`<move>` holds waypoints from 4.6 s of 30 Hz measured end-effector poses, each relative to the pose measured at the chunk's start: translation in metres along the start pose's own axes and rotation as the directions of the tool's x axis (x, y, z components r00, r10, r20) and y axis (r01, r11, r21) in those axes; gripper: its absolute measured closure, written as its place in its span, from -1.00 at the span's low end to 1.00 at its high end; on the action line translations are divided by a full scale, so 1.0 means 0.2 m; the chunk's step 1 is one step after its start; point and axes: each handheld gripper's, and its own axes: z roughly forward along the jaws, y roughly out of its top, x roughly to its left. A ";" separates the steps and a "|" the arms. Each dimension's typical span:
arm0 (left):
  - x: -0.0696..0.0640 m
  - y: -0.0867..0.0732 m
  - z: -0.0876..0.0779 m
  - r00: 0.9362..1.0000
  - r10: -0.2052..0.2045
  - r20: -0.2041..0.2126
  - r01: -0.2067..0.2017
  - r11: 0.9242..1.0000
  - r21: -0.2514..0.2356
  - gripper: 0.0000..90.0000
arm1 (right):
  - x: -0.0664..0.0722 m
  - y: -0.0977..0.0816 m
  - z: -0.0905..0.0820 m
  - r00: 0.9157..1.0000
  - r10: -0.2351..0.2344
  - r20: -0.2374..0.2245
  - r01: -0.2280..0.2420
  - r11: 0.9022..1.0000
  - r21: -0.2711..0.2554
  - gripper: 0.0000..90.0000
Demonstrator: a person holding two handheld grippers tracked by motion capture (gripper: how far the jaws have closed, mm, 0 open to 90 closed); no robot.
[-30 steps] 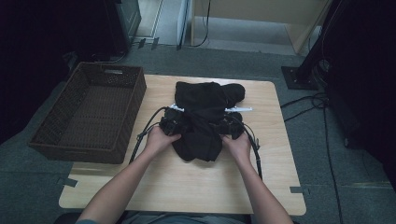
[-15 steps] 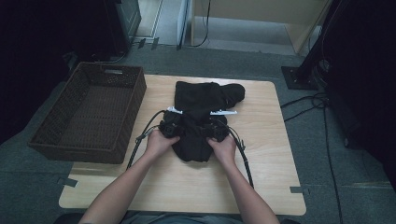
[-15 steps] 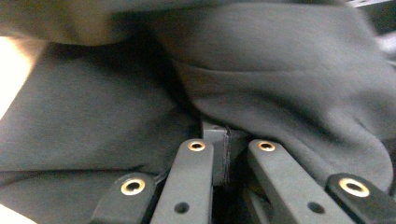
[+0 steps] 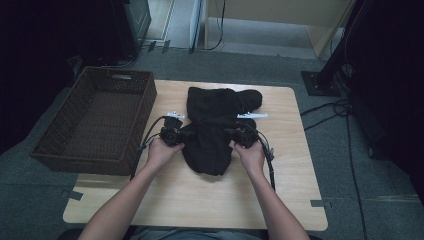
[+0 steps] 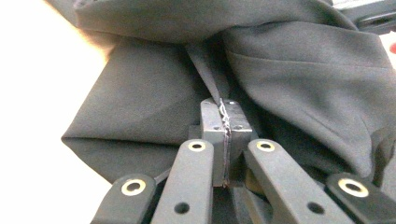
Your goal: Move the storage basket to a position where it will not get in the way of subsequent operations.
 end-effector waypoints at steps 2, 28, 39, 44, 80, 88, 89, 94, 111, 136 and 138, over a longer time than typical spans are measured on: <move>-0.01 0.00 -0.03 1.000 0.023 -0.005 -0.023 1.000 -0.002 1.00 | 0.03 0.01 -0.05 1.000 -0.028 -0.014 0.027 1.000 -0.013 0.57; 0.02 -0.12 -0.16 1.000 0.015 -0.015 -0.015 1.000 0.026 1.00 | -0.04 0.07 0.24 0.982 -0.053 0.183 0.034 0.994 0.107 0.98; -0.11 -0.30 -0.34 0.998 0.060 -0.008 -0.059 0.996 0.069 1.00 | -0.24 0.19 -0.18 0.957 -0.019 0.291 0.019 1.000 0.003 0.98; -0.11 -0.39 -0.37 0.999 0.049 -0.008 -0.048 0.994 0.095 1.00 | -0.31 0.21 -0.27 0.946 -0.003 0.324 0.011 1.000 -0.023 0.96; -0.01 -0.12 0.02 0.996 0.087 -0.032 -0.086 0.996 0.039 0.14 | -0.20 -0.08 0.14 0.954 -0.118 0.274 0.106 0.993 0.057 0.56; -0.09 -0.23 -0.04 0.995 0.102 0.000 -0.102 0.993 0.067 0.23 | -0.17 0.11 0.15 0.977 0.068 0.200 -0.080 0.995 0.053 0.93; -0.10 -0.24 -0.04 0.995 0.097 0.008 -0.098 0.993 0.071 0.23 | -0.15 0.15 0.16 0.981 0.066 0.180 -0.074 0.996 0.041 0.93; -0.16 -0.30 -0.07 0.993 0.104 0.059 -0.109 0.989 0.099 0.24 | 0.06 0.34 0.22 0.993 0.003 0.118 -0.006 1.000 0.025 0.93; -0.17 -0.21 -0.24 0.994 0.037 0.105 -0.038 0.999 0.005 0.12 | 0.20 0.40 0.29 0.996 -0.081 0.036 0.080 0.997 0.016 0.26; 0.01 0.04 0.20 0.997 -0.042 -0.059 0.043 0.999 0.018 0.48 | -0.08 -0.09 0.20 0.992 -0.073 0.106 0.067 0.996 0.060 0.34; 0.01 0.04 0.21 0.998 -0.028 -0.051 0.029 0.999 0.015 0.75 | -0.09 -0.10 0.20 0.993 -0.063 0.096 0.058 0.997 0.053 0.59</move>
